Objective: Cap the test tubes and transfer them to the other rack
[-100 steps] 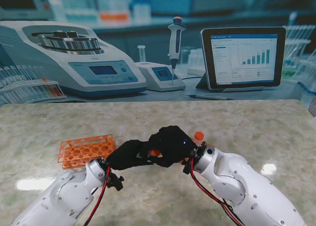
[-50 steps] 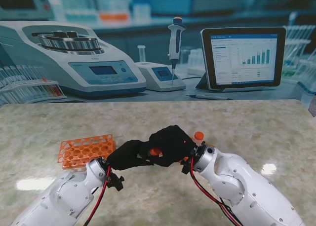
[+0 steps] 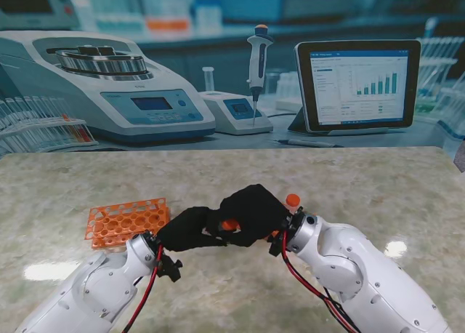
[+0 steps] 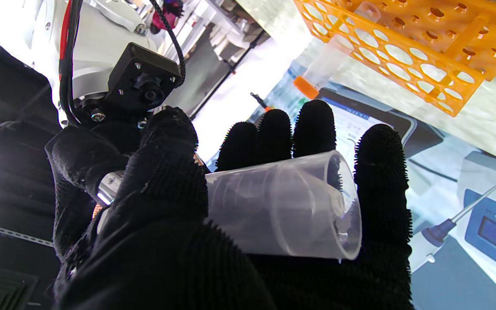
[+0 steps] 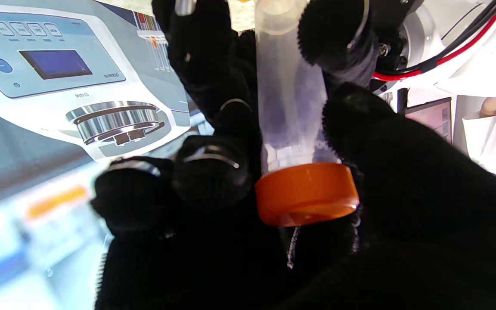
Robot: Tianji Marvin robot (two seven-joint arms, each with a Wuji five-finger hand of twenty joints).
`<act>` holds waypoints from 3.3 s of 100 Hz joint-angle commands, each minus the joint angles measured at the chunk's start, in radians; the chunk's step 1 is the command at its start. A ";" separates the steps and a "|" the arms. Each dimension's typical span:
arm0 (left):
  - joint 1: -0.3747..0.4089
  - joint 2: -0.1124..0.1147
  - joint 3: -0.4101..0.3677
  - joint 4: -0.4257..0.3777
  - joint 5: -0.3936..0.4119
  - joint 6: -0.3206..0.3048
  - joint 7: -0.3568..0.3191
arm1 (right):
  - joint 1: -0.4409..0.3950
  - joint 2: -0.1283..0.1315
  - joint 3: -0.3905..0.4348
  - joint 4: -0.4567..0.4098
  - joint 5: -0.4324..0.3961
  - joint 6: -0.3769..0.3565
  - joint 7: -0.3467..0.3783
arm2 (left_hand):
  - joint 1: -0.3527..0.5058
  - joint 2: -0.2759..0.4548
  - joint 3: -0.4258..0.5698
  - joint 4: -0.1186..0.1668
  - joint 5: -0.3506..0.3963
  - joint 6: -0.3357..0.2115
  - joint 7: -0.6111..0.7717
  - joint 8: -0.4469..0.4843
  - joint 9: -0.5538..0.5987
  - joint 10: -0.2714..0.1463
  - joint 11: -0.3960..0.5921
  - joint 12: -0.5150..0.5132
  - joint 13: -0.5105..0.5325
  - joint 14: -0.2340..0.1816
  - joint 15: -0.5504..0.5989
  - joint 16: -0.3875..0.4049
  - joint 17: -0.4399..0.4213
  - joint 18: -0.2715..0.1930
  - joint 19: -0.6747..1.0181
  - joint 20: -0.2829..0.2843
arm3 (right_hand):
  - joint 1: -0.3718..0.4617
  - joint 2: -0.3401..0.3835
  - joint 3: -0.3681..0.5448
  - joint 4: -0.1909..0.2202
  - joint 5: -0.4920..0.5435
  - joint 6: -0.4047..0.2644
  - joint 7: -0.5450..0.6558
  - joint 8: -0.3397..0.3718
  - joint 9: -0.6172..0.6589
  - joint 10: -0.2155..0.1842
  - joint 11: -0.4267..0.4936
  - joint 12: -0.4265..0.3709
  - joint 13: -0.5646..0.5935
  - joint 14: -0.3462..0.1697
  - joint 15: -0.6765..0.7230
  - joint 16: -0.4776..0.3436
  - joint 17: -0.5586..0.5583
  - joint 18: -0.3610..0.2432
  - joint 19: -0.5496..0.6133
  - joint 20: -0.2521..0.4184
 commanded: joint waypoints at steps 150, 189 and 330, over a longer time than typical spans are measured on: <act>-0.038 0.020 0.011 -0.029 0.017 0.045 -0.115 | -0.151 0.001 0.121 -0.152 -0.055 -0.075 -0.016 | -0.158 -0.043 0.033 -0.021 -0.055 -0.216 -0.412 -0.308 -0.339 -0.042 -0.300 -0.434 -0.405 -0.005 -0.467 -0.529 -0.388 0.054 -0.645 -0.387 | 0.190 0.154 0.393 0.150 0.175 -0.002 0.198 0.075 0.161 -0.155 -0.015 -0.004 -0.018 -0.077 0.048 0.001 0.021 -0.008 0.050 -0.004; -0.059 0.020 0.019 -0.007 0.011 0.065 -0.126 | -0.189 0.004 0.160 -0.193 -0.068 -0.088 -0.001 | -0.151 -0.051 0.037 -0.020 -0.056 -0.218 -0.419 -0.319 -0.356 -0.037 -0.311 -0.452 -0.429 -0.001 -0.478 -0.547 -0.400 0.050 -0.681 -0.390 | 0.190 0.155 0.392 0.150 0.174 -0.002 0.197 0.077 0.160 -0.153 -0.014 -0.003 -0.018 -0.076 0.046 0.000 0.020 -0.008 0.049 -0.003; -0.055 0.019 -0.048 0.024 0.059 0.096 -0.115 | -0.285 0.019 0.333 -0.254 -0.036 -0.046 0.147 | -0.156 -0.039 0.064 -0.023 -0.048 -0.214 -0.429 -0.341 -0.340 -0.006 -0.329 -0.509 -0.441 0.047 -0.509 -0.620 -0.414 0.040 -0.822 -0.415 | 0.187 0.170 0.379 0.158 0.164 0.000 0.187 0.077 0.151 -0.154 -0.019 -0.004 -0.018 -0.073 0.039 -0.003 0.018 -0.008 0.041 -0.002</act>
